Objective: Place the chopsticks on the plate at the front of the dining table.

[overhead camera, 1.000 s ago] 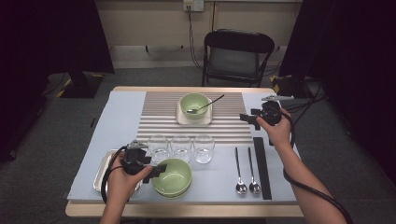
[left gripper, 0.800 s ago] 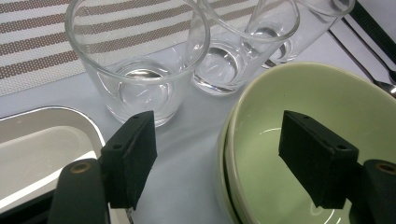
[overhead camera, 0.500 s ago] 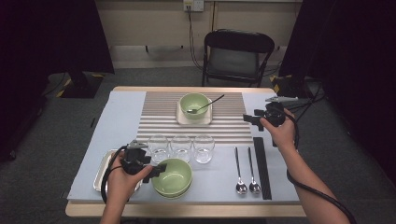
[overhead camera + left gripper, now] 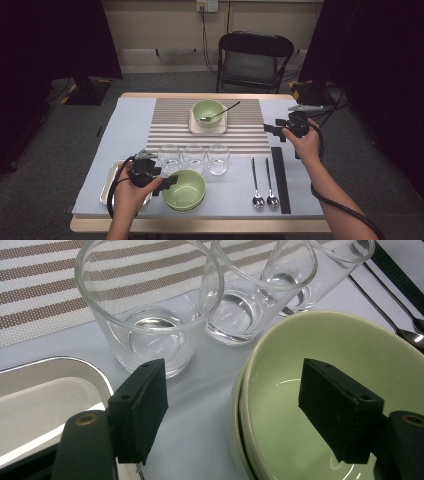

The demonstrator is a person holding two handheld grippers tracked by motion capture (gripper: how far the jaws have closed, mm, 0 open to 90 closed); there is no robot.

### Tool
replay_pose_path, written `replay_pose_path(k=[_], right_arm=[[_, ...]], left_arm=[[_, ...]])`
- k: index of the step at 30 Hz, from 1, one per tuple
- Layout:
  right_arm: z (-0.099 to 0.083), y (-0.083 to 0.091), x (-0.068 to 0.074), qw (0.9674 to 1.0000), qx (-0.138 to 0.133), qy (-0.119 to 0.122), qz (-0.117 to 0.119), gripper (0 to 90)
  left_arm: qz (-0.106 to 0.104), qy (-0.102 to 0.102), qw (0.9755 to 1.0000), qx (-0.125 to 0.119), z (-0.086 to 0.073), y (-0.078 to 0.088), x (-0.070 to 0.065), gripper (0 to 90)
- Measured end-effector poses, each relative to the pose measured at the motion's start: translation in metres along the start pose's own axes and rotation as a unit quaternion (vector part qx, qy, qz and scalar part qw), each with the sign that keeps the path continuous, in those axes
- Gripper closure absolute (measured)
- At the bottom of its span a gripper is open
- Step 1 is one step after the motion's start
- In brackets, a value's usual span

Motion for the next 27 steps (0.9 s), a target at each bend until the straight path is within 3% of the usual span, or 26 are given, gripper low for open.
replay_pose_path(k=[27], right_arm=[[-0.027,0.005,-0.012,0.9998,0.017,0.003,-0.001,31.8]], left_arm=[[-0.003,0.0,1.0,0.003,-0.001,-0.001,-0.001,27.8]])
Point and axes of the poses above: each handheld gripper's, and its own axes: y roughly backward along the jaws, z roughly out of its top, x roughly to its left, the point moved 6 cm from there along -y, roughly forward along the jaws, and after that the axes turned 9 degrees about -z, right-handed, at the moved point
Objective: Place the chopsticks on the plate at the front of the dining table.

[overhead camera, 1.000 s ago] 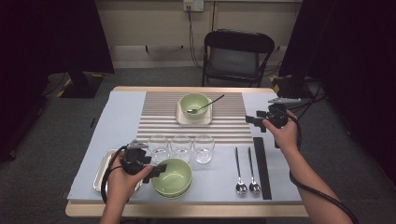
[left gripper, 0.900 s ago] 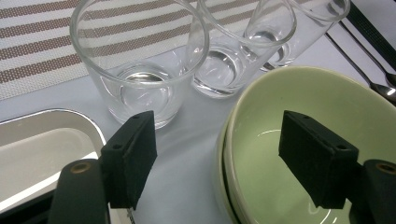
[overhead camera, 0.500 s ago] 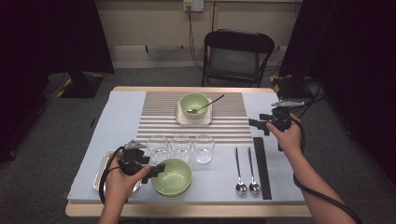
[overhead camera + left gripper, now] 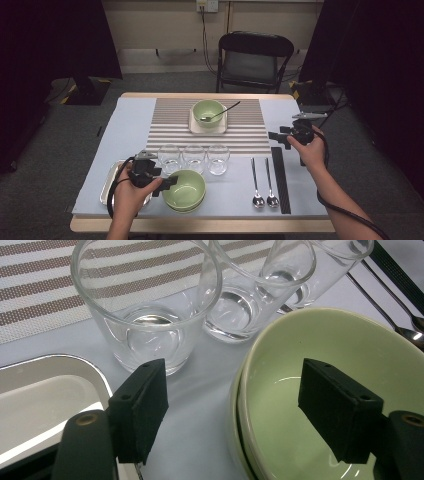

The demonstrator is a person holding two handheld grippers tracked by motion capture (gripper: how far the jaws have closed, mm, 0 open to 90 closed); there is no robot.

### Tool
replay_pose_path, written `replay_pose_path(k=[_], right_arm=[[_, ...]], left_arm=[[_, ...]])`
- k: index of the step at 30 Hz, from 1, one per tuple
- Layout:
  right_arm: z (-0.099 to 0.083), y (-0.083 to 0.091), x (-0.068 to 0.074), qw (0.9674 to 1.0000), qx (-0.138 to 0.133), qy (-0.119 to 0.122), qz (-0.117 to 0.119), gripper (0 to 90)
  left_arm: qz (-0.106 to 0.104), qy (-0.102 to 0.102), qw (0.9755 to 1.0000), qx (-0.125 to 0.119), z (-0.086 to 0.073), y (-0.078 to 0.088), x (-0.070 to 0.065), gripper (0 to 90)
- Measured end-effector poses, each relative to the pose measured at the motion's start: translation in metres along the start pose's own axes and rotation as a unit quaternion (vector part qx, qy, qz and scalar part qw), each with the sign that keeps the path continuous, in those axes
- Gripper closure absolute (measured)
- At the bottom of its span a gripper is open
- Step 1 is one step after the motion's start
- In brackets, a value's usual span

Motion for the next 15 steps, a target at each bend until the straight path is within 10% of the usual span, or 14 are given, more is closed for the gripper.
replay_pose_path(k=[15], right_arm=[[-0.014,-0.001,-0.001,0.9999,0.012,0.006,-0.004,31.4]], left_arm=[[0.001,0.002,1.0,-0.001,0.0,0.0,0.001,27.9]])
Point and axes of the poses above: each handheld gripper's, and its own axes: y roughly backward along the jaws, z roughly out of its top, x roughly to its left, the point moved 6 cm from there along -y, roughly forward along the jaws, and after that the axes turned 9 degrees about -z, right-handed, at the moved point
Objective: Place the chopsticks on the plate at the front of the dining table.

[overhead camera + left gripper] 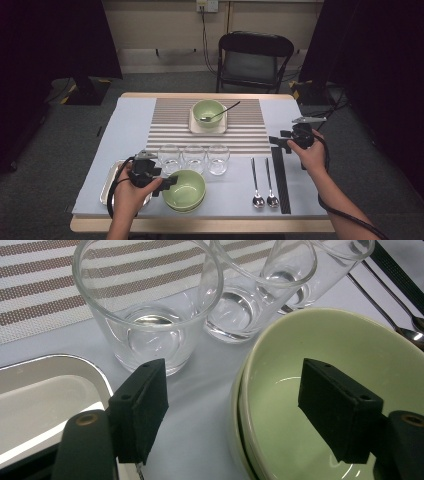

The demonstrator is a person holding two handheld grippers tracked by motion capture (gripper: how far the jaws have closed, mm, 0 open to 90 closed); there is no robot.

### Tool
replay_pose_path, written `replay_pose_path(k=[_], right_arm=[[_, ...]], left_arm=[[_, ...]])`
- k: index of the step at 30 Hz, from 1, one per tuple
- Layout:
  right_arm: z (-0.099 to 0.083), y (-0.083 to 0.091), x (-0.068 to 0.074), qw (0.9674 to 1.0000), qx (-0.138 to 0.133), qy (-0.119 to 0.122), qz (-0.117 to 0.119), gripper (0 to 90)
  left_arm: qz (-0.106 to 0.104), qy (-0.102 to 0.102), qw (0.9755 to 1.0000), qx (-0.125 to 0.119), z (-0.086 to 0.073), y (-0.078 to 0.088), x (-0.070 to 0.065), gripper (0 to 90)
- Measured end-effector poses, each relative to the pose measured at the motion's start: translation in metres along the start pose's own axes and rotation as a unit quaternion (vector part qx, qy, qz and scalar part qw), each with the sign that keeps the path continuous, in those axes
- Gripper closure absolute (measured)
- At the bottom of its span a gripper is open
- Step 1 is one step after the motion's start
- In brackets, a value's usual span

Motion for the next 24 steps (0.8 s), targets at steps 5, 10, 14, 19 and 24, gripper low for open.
replay_pose_path(k=[5,10,14,19,24], right_arm=[[-0.004,0.0,-0.002,1.0,0.001,-0.001,0.0,31.3],[-0.007,-0.001,-0.002,1.0,0.003,-0.003,-0.002,31.2],[-0.009,-0.001,-0.004,1.0,0.004,-0.001,-0.004,31.0],[-0.012,0.0,-0.007,1.0,0.003,-0.007,-0.004,31.0],[-0.017,-0.001,-0.01,0.9999,0.006,-0.007,-0.011,31.0]], left_arm=[[0.004,0.004,1.0,0.0,-0.001,0.0,0.003,27.9],[0.003,0.004,1.0,-0.002,0.0,0.0,0.003,27.8],[0.003,0.005,1.0,-0.002,0.0,0.001,0.004,27.9],[0.005,0.004,1.0,-0.002,0.0,0.002,0.005,27.9],[0.005,0.004,1.0,-0.002,0.0,0.003,0.004,27.9]])
Point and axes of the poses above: each handheld gripper's, and its own axes: y roughly backward along the jaws, z roughly out of its top, x roughly to its left, the point moved 6 cm from there along -y, roughly forward along the jaws, and after that the axes turned 9 degrees about -z, right-handed, at the moved point
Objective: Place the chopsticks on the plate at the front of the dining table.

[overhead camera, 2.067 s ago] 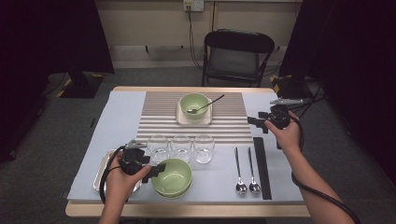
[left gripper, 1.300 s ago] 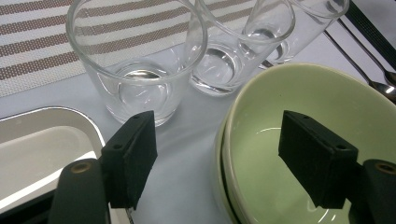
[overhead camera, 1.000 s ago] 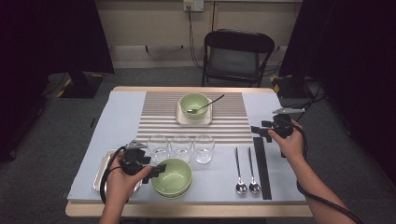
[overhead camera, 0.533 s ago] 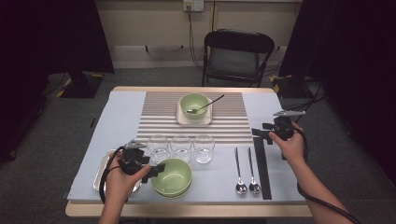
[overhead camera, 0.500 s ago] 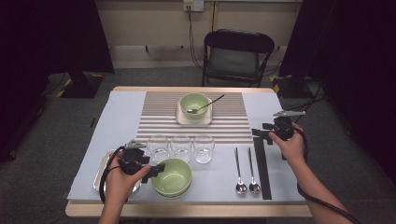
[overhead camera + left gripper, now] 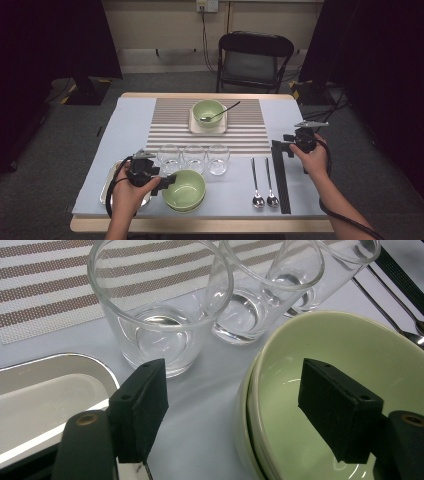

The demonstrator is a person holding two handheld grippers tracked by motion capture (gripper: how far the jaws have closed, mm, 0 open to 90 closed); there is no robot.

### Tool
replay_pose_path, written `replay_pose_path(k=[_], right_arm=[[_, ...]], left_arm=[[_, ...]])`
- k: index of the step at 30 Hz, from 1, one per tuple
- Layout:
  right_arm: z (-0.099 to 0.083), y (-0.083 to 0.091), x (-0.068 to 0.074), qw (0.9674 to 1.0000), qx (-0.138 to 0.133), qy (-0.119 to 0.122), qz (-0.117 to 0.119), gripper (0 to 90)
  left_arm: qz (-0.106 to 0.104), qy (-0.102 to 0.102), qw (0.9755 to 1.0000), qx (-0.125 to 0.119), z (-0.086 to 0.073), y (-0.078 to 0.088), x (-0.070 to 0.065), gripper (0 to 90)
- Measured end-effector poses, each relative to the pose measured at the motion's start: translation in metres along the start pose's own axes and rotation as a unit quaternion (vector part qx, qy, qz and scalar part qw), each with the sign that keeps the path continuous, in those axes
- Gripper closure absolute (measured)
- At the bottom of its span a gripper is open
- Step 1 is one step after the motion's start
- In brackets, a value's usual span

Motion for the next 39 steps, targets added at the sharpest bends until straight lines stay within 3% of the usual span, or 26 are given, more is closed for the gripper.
replay_pose_path(k=[25,39], right_arm=[[-0.013,0.002,-0.009,0.9994,0.018,0.0,-0.028,31.8],[-0.023,-0.002,-0.008,0.999,0.032,0.001,-0.03,34.9]], left_arm=[[-0.001,0.002,1.0,-0.003,0.0,0.001,0.0,27.9],[0.002,0.003,1.0,-0.001,0.0,0.0,0.0,27.9]])
Point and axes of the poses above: each handheld gripper's, and its own axes: y roughly backward along the jaws, z roughly out of its top, x roughly to its left, the point moved 6 cm from there along -y, roughly forward along the jaws, and after that the axes turned 9 degrees about -z, right-handed, at the moved point
